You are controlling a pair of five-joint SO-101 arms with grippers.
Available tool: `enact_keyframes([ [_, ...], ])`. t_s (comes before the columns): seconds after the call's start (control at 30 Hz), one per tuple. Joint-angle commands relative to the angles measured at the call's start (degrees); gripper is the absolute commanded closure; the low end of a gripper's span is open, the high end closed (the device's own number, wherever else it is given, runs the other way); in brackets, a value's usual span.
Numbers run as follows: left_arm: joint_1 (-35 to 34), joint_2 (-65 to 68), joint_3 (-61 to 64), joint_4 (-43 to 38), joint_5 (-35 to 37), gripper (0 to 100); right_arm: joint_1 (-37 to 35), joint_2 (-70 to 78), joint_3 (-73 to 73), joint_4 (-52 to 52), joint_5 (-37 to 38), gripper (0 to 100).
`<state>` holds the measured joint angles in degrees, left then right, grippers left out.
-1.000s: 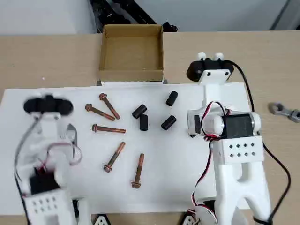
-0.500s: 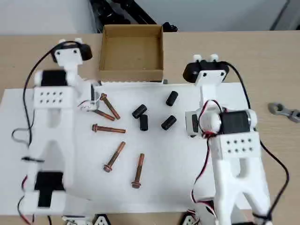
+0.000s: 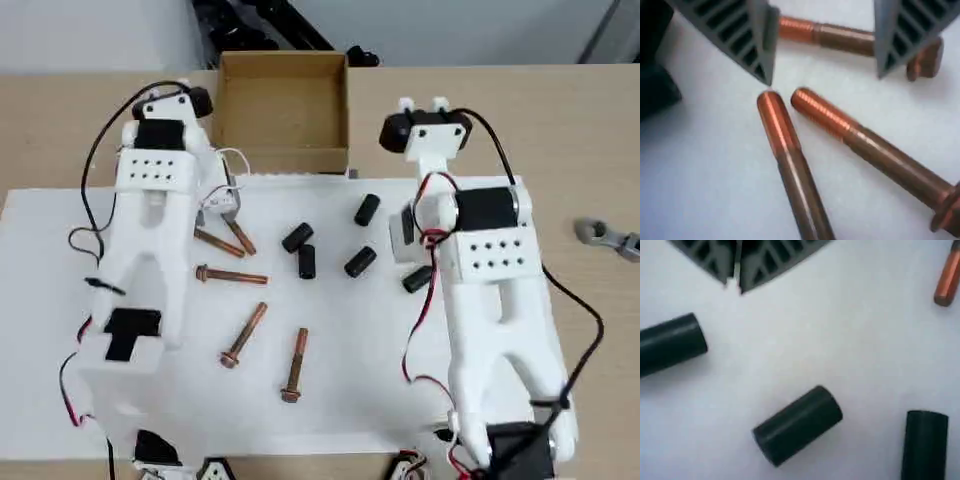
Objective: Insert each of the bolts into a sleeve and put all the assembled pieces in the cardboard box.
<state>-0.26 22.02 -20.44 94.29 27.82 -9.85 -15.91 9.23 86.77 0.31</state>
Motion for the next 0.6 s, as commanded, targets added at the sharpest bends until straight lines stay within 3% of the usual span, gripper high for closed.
enact_keyframes([
  [0.0, 0.44, -0.18, -2.59, -3.34, 3.78, 87, -0.31, 0.84, -2.73, 0.13, 0.53, 99.5],
  [0.57, 2.29, 9.05, 0.22, -16.09, 11.08, 87, -0.22, 0.84, -2.73, -0.66, 0.53, 99.5],
])
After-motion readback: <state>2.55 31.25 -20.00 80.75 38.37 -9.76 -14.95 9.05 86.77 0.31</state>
